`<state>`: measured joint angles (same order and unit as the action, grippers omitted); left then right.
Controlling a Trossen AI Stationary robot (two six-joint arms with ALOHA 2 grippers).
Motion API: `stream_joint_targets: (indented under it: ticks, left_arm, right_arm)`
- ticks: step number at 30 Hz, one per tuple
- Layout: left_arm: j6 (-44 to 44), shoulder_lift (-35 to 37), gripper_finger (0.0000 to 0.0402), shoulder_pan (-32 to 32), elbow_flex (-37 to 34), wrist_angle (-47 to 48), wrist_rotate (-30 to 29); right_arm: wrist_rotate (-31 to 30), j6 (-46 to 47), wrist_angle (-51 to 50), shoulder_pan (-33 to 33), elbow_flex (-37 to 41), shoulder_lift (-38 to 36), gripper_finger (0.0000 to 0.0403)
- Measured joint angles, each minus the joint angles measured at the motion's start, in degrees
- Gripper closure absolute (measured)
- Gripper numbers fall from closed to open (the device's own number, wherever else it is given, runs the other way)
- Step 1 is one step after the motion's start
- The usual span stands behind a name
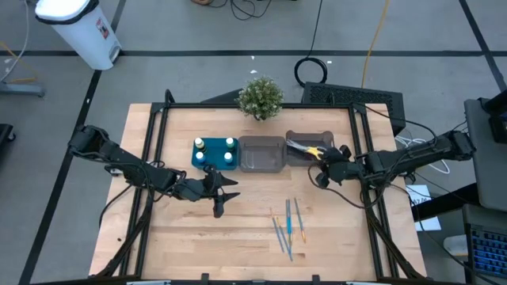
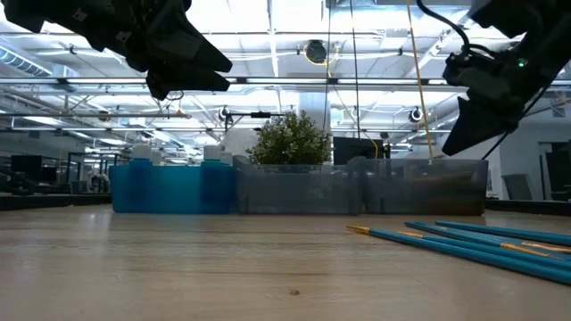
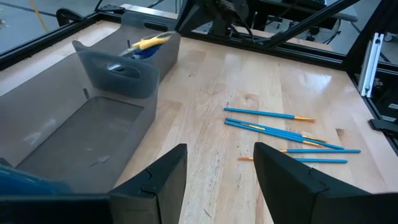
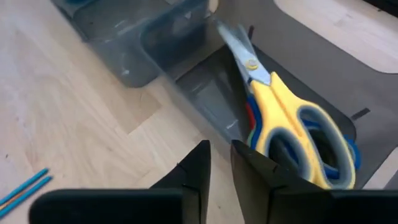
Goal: Pick & Place Paint Supplies
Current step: Put the paint brush into the left black bin
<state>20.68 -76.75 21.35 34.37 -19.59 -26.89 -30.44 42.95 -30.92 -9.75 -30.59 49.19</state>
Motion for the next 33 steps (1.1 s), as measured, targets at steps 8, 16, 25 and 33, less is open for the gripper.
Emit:
stream_joint_targets:
  ticks: [8, 16, 25, 33]
  left_arm:
    - [0.03, 0.0, 0.021, 0.01, 0.0, 0.06, 0.0]
    - [0.06, 0.0, 0.021, 0.01, 0.0, 0.06, 0.0]
    - [0.1, 0.0, 0.0211, -0.01, 0.0, 0.04, 0.0]
    - [0.25, 0.0, 0.0211, 0.0, 0.01, 0.03, -0.01]
  right_arm:
    - [0.35, -0.82, 0.7, 2.67, 0.0, 0.0, 0.0371]
    - [0.64, -5.92, 6.01, 2.28, 0.0, 0.0, 0.038]
    - [8.69, -17.25, 24.01, -1.55, 0.59, 0.0, 0.038]
    - [19.4, -27.38, 52.56, -5.2, 7.48, 0.02, 0.0374]
